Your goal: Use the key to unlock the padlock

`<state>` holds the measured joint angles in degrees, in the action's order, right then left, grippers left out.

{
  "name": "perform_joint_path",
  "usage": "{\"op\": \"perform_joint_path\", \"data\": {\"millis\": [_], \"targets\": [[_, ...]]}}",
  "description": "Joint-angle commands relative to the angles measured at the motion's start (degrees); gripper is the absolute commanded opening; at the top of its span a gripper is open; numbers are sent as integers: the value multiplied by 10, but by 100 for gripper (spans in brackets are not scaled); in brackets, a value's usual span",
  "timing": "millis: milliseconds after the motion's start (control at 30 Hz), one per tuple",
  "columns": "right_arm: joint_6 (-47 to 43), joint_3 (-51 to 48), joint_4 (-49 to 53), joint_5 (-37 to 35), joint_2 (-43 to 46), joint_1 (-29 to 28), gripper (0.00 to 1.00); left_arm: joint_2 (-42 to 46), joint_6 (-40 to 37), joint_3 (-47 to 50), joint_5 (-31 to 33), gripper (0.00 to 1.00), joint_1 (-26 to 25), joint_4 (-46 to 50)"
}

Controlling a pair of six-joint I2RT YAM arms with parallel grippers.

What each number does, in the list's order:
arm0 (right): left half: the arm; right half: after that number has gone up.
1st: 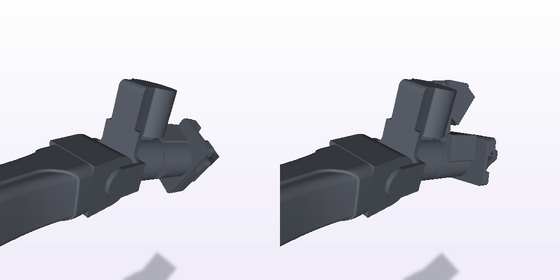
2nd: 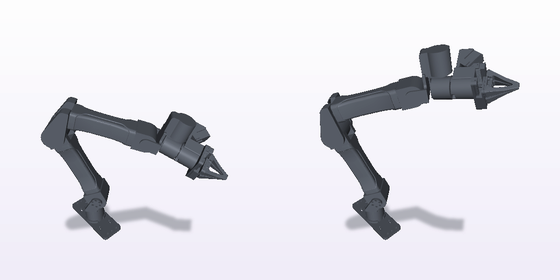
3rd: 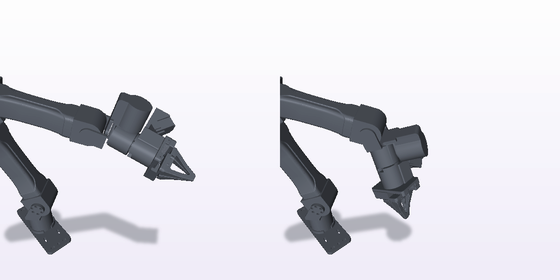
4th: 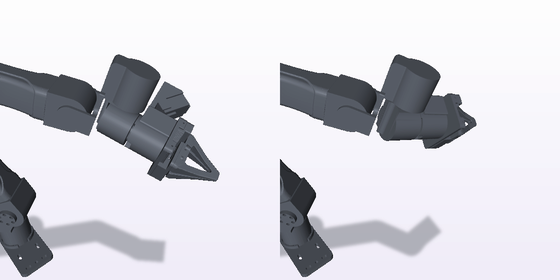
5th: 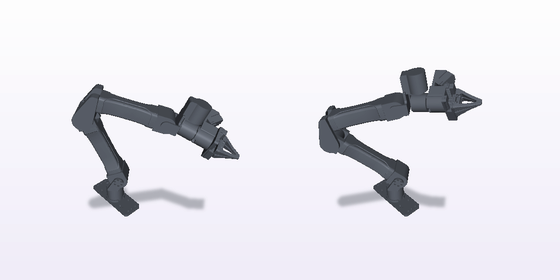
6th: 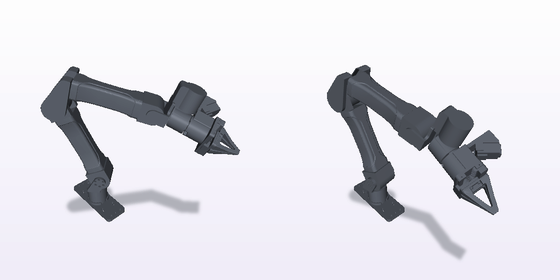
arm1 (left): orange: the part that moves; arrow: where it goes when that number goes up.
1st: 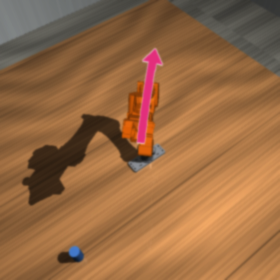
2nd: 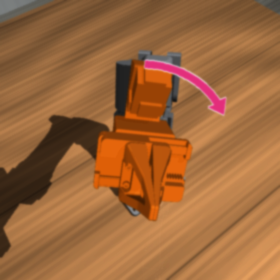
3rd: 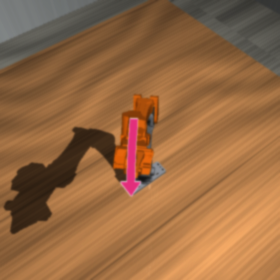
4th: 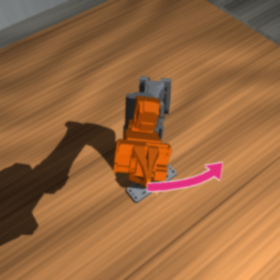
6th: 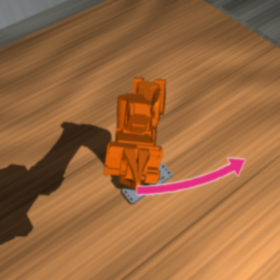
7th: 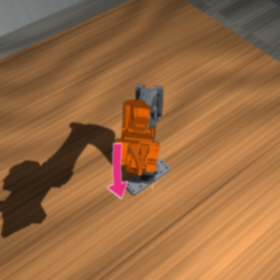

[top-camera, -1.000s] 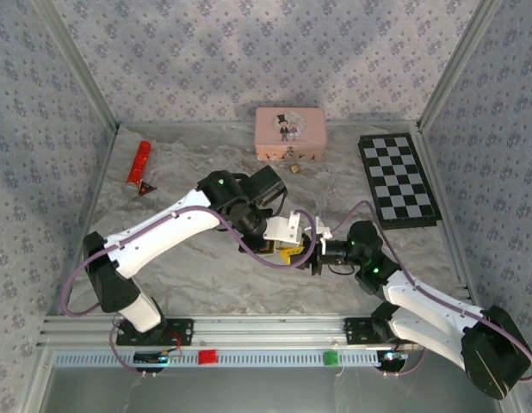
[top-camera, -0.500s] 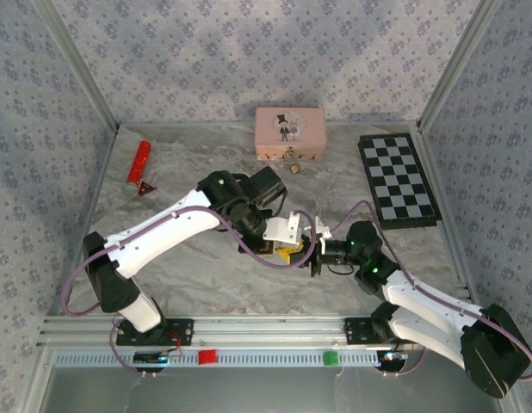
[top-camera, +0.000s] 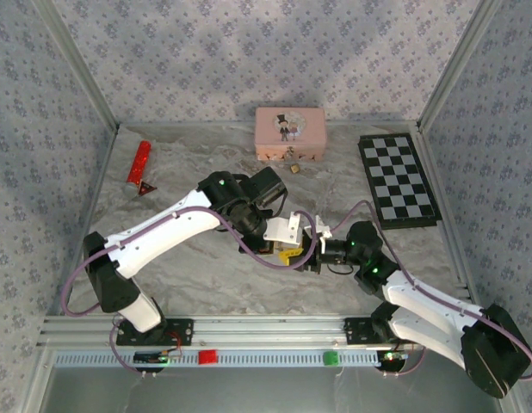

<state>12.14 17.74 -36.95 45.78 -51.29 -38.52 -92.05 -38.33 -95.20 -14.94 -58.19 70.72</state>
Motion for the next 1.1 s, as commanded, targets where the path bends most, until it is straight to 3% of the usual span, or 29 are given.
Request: {"op": "perform_joint_path", "data": {"millis": [0, 467, 567, 667, 833, 1067], "targets": [[-4, 6, -8, -5, 7, -3, 27, -6, -3, 2, -5, 0, -3, 8], [-24, 16, 19, -3, -8, -5, 12, 3, -4, 2, -3, 0, -3, 5], [-28, 15, 26, -3, -7, -5, 12, 9, -4, 7, -1, 0, -3, -6], [-28, 13, 27, -1, -7, -5, 20, 13, -3, 12, 6, 0, -3, -12], [-33, 13, 33, 1, -7, -5, 20, 15, -4, 12, 9, 0, -3, -14], [-34, 18, 36, 6, -7, -5, 10, 17, -4, 13, 7, 0, -3, -16]]}}
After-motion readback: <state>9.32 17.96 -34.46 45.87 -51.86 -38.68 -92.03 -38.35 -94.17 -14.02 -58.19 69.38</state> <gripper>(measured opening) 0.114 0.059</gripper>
